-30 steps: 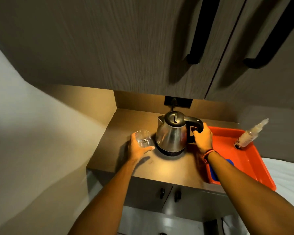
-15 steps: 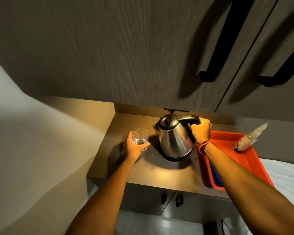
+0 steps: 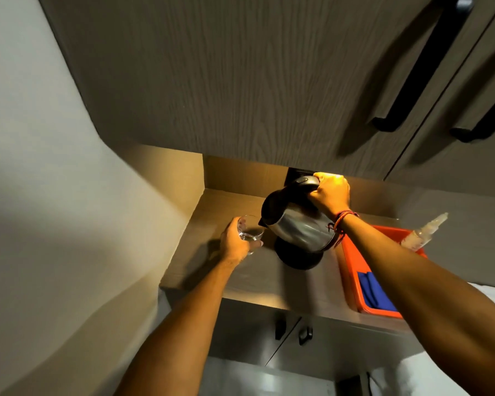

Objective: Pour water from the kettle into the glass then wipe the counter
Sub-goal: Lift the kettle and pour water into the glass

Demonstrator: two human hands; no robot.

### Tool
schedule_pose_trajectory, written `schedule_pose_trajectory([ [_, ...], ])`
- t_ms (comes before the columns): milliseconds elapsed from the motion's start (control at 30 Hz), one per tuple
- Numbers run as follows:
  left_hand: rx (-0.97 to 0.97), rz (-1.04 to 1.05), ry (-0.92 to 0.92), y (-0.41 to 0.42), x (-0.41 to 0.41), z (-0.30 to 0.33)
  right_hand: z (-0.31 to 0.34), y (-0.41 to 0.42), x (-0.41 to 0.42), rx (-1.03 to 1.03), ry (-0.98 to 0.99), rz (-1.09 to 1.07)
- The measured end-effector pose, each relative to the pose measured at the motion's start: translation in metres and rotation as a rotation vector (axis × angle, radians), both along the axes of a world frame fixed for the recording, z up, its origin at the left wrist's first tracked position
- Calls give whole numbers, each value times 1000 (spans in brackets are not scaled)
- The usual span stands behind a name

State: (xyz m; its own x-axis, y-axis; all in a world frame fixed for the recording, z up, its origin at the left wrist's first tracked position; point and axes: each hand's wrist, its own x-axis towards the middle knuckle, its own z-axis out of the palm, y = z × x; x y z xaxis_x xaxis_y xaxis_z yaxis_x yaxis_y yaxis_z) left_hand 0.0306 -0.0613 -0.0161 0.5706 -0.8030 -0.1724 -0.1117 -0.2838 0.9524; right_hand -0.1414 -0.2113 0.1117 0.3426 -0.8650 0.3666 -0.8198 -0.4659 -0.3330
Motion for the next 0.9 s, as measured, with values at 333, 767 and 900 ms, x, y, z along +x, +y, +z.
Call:
schedule_pose_trajectory([
  [333,91,-22,-116,20,-2,14,13,21,20,-112,130,160],
  [767,51,-73,-133,33,9,11,25,38,39,-248,307,258],
  [900,36,-60,-147,35,10,8,25,41,45,-260,332,278],
])
